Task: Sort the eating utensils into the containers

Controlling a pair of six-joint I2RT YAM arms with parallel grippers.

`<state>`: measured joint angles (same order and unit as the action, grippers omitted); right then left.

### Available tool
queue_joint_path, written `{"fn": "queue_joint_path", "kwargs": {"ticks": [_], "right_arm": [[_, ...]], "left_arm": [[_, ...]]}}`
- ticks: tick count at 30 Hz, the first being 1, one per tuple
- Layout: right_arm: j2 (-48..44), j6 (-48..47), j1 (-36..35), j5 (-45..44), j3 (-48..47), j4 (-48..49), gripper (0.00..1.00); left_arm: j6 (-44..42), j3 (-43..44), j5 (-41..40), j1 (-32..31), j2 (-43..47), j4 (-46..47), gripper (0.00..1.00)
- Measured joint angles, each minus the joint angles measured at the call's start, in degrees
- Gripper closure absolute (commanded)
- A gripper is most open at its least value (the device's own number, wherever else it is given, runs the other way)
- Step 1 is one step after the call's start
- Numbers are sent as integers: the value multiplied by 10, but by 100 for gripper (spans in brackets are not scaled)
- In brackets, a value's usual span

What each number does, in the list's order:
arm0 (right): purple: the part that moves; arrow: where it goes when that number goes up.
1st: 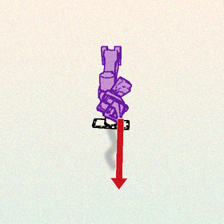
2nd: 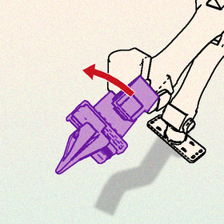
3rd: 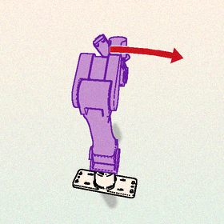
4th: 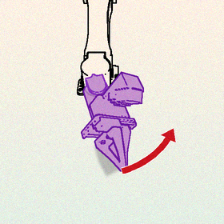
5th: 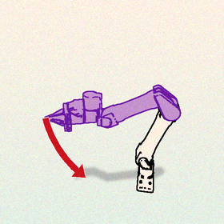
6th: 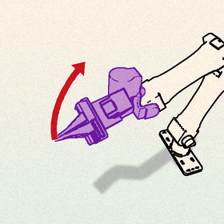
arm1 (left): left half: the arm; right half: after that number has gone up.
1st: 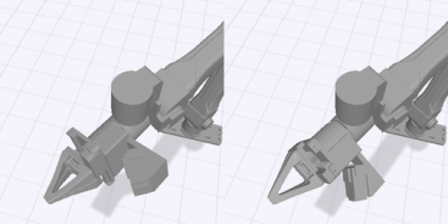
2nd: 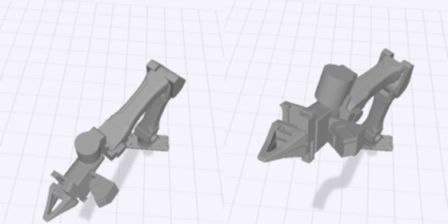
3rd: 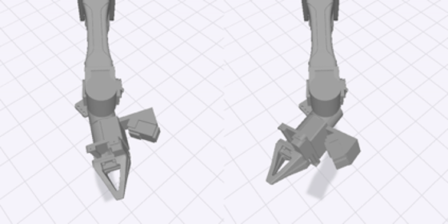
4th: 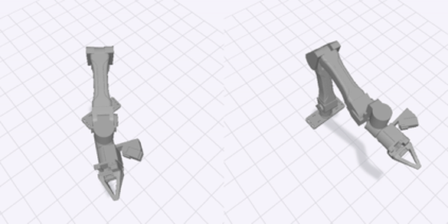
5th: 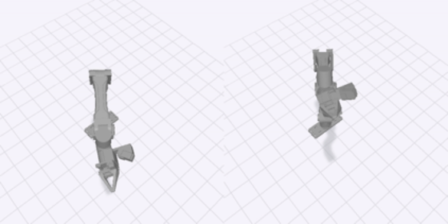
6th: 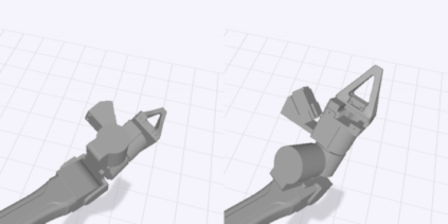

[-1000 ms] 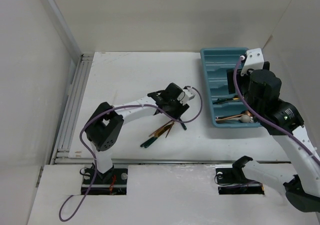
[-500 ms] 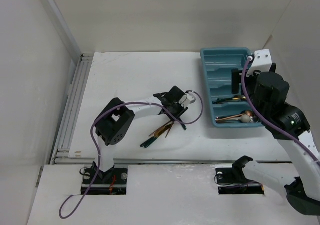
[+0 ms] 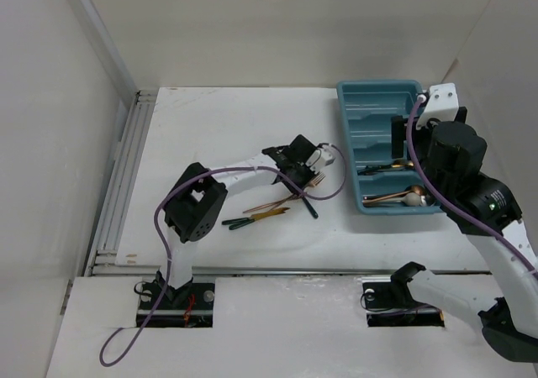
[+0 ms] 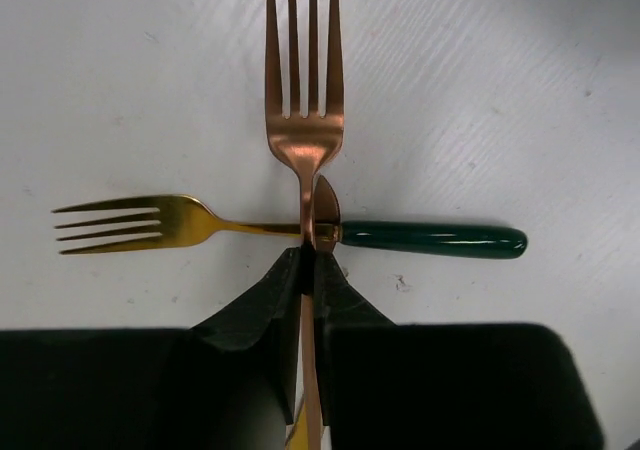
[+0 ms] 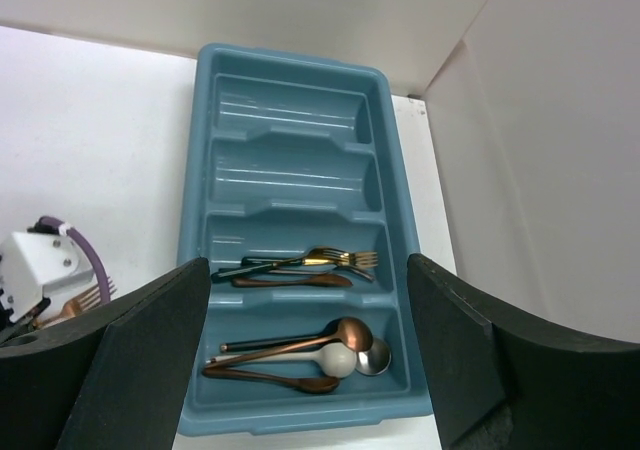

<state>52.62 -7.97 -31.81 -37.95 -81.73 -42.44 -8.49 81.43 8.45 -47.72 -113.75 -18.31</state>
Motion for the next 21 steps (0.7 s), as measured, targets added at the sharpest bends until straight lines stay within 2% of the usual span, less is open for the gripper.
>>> {"fn": "queue_joint_path", "kwargs": {"ticks": [5,11,16,21], "right_arm": [[-1,-7,0,-5,0,4,16],[-9,-15,0,-28,1,16,17],[-38,-28,0,-60,1,31,17],[-61,-42,0,-96,-4,27,17]], "left_arm": [[-2,91,0,5,0,-30,100],[-14,234,16,9,-18,13,100],[-31,406,45,-14,-137,166,100],[-37,434,72,-63,-241,323,100]]}}
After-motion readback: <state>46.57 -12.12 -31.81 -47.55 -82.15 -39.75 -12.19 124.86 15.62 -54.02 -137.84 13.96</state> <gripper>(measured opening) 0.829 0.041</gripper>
